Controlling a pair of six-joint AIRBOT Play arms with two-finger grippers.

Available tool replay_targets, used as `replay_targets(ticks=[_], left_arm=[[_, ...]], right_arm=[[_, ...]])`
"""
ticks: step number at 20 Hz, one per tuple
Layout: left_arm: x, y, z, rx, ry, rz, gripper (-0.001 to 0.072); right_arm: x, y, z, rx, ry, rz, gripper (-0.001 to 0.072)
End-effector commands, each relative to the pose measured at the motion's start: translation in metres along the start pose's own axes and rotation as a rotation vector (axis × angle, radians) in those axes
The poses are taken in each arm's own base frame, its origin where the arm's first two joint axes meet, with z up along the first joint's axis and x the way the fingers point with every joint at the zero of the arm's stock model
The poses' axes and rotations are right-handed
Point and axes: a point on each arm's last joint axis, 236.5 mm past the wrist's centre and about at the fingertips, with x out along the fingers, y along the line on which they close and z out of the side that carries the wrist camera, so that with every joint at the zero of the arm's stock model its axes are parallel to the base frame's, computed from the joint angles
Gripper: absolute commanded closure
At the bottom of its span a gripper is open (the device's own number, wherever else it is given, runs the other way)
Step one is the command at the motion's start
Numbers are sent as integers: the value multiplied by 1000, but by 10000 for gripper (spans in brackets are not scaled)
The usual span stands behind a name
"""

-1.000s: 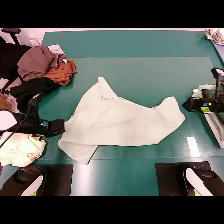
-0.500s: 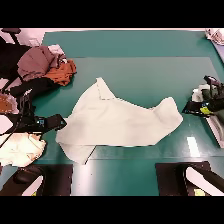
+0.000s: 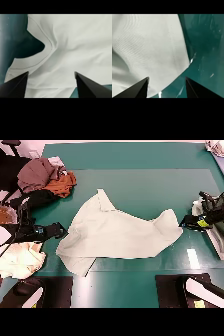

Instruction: Fold the shirts.

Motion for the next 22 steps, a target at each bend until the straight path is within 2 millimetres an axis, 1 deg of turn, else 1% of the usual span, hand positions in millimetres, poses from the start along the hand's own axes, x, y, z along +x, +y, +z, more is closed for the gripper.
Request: replay_targets(ticks=[1,2,3,5,6,9,11,12,13,15,16,19,20,22], left_arm=[[4,5,17,-33,-40,-3,163],[13,5,18,-47,-13,-16,162],[23,0,13,-46,43,-47,156],[42,-12,-2,-14,158,-106,155],[48,-12,-6,4,189,-107,155],[51,-3,-8,78,204,-78,156],[51,7,-12,106,221,-42,156],[51,11,-13,115,224,-25,156],[51,12,-12,118,223,-20,155],[51,13,-11,119,218,-18,155],[51,13,-11,121,217,-16,155],[51,13,-11,120,217,-15,156],[51,13,-11,120,218,-15,156],[51,13,-11,116,218,-15,156]], right_arm=[[-2,7,14,6,-59,31,176],[-1,15,17,20,-70,69,176],[1,21,18,30,-67,98,176],[2,21,13,28,-42,96,176],[0,18,9,24,-32,88,176],[-13,-6,-7,28,-6,11,176],[-19,-14,-18,55,5,1,176],[-17,-17,-24,72,7,3,176],[-10,-17,-34,87,25,13,176],[10,-18,-57,110,73,21,176],[21,-18,-64,118,75,28,176],[41,-11,-76,98,93,73,176],[45,-12,-80,102,99,71,176],[49,-14,-81,107,95,68,177]])
